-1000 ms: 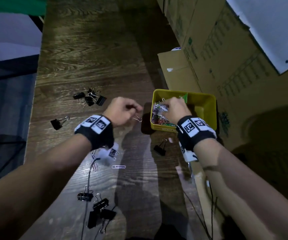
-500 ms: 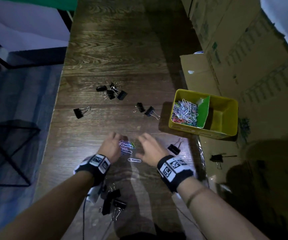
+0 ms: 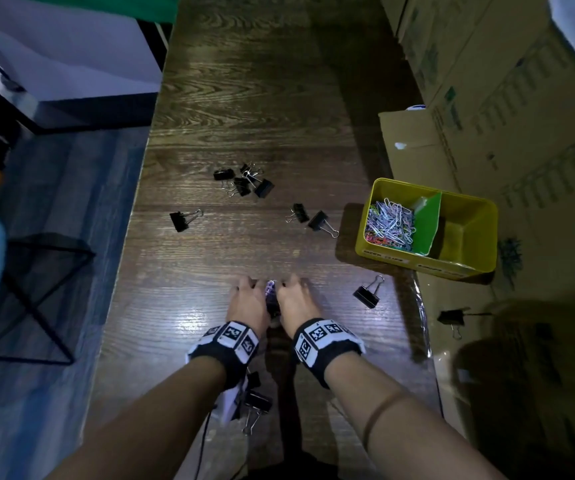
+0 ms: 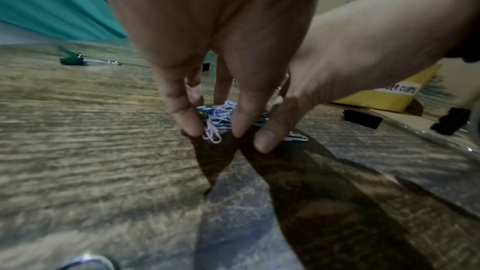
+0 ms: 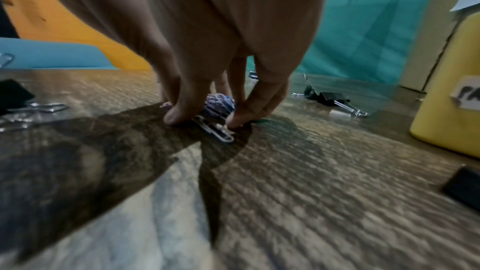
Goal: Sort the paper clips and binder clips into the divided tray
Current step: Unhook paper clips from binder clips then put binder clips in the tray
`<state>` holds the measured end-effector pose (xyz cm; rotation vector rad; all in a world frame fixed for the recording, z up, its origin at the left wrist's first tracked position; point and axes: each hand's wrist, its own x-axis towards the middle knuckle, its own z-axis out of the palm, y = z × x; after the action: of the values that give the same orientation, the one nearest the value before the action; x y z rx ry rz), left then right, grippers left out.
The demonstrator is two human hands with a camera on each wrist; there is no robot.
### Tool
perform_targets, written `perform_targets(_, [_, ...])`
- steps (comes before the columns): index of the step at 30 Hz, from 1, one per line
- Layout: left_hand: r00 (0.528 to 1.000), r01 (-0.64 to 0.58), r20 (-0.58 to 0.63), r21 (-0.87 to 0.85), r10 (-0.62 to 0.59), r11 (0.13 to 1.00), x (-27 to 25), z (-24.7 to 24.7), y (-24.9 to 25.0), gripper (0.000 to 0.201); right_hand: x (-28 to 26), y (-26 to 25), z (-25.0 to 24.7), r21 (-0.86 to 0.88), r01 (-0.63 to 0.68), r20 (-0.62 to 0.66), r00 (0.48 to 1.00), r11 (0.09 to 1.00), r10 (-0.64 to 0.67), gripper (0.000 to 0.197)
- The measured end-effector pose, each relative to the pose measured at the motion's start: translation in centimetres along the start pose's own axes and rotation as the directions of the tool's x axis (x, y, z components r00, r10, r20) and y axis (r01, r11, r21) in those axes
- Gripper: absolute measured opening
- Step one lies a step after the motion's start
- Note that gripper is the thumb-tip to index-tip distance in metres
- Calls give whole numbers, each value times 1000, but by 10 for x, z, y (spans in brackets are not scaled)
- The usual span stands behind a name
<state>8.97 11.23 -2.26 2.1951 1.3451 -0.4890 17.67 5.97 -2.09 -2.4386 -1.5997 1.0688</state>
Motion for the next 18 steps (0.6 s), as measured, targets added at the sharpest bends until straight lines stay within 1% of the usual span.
perform_targets(1, [1000,-24,-6,-7,24,1000,0,0,2,50,0,0,-1,24,4,-6,1000,1000,-4,40])
perform_targets(2, [999,-49,-24,-12,48,999,1,0,2,44,0,0,-2,38,7,-8,1000,999,-7,33])
perform_targets(3, [997,-61,-42,-23,60,998,3,0,0,40,-1,-1,-3,35,10,-11,1000,999,-10,31])
perform_targets(5, [996,-73,-52,-52,70,996,5,-1,-6,37,-2,0,-5,16,11,-21,1000,1000,-11,30])
perform_targets(7, [995,-98,-37,-52,96,994,7,-2,-12,36,-3,0,-5,17,7,-17,1000,1000,-7,27])
perform_targets(9, [993,-118,-35,-59,116,991,9,-2,-17,34,-2,0,-6,-1,-3,17,1000,1000,3,22])
perform_targets(11, [991,-123,-61,-85,118,989,10,-3,-20,28,-2,0,-7,-42,-17,57,998,999,20,18])
perform_targets(12, [991,-122,-75,-97,115,988,11,-3,-21,24,-3,0,-6,-75,-4,65,998,997,9,18])
perform_targets(14, [989,-125,-93,-110,115,986,14,-4,-21,22,-7,-2,-7,-137,27,58,998,990,-20,19])
perform_targets(18, [988,-145,-74,-106,137,984,17,-7,-24,19,-9,-2,-4,-245,56,14,998,968,-54,14])
